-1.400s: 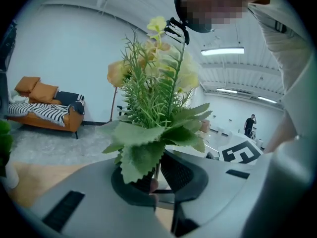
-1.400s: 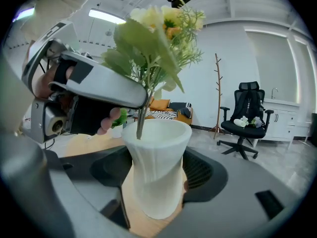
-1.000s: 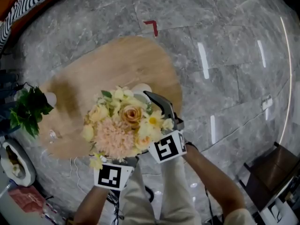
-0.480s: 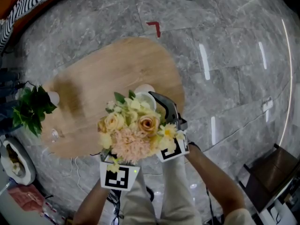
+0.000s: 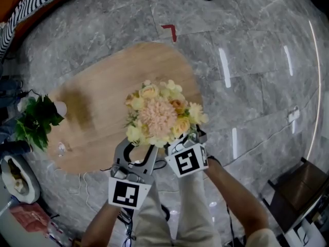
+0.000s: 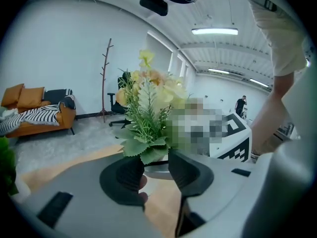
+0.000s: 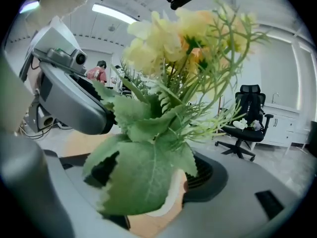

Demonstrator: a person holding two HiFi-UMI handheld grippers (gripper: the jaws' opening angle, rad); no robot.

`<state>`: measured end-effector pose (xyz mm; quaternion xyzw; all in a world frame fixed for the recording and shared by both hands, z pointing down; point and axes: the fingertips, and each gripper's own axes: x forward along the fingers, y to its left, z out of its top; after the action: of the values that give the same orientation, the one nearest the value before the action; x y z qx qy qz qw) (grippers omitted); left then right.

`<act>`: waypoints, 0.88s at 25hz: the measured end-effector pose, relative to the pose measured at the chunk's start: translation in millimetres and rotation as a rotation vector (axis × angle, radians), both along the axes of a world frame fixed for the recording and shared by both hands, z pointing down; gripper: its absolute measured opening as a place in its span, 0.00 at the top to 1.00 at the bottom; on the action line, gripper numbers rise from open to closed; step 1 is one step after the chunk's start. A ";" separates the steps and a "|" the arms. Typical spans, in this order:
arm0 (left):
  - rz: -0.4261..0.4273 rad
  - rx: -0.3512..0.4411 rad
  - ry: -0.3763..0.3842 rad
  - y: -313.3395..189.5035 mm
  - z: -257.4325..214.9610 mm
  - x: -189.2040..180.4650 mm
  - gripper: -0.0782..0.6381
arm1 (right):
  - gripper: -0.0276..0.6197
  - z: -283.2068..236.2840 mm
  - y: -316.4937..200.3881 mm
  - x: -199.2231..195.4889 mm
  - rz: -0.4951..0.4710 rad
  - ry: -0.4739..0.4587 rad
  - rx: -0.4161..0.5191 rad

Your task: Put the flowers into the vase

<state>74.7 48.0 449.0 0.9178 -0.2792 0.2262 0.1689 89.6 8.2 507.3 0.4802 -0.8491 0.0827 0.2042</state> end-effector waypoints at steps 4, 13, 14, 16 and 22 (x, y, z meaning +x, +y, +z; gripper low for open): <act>-0.010 -0.008 0.001 0.4 -0.6 -4.6 0.71 | 0.46 1.3 0.5 -0.3 -0.008 0.011 -0.015; -0.059 -0.035 -0.005 7.2 -0.9 -20.5 0.71 | 0.45 13.0 6.4 7.1 0.020 0.013 -0.070; -0.065 -0.038 -0.005 7.9 -0.8 -22.0 0.71 | 0.45 13.7 8.7 10.0 0.029 0.011 -0.074; -0.079 -0.042 -0.004 9.1 -1.0 -24.4 0.71 | 0.45 13.0 13.5 14.7 0.040 0.011 -0.077; -0.100 -0.041 -0.008 15.9 -7.6 -29.8 0.71 | 0.45 1.1 29.8 20.1 0.047 0.006 -0.093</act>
<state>44.9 63.9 441.4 0.8981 -0.3207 0.2270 0.1978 109.7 38.0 508.3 0.4903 -0.8321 0.1252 0.2269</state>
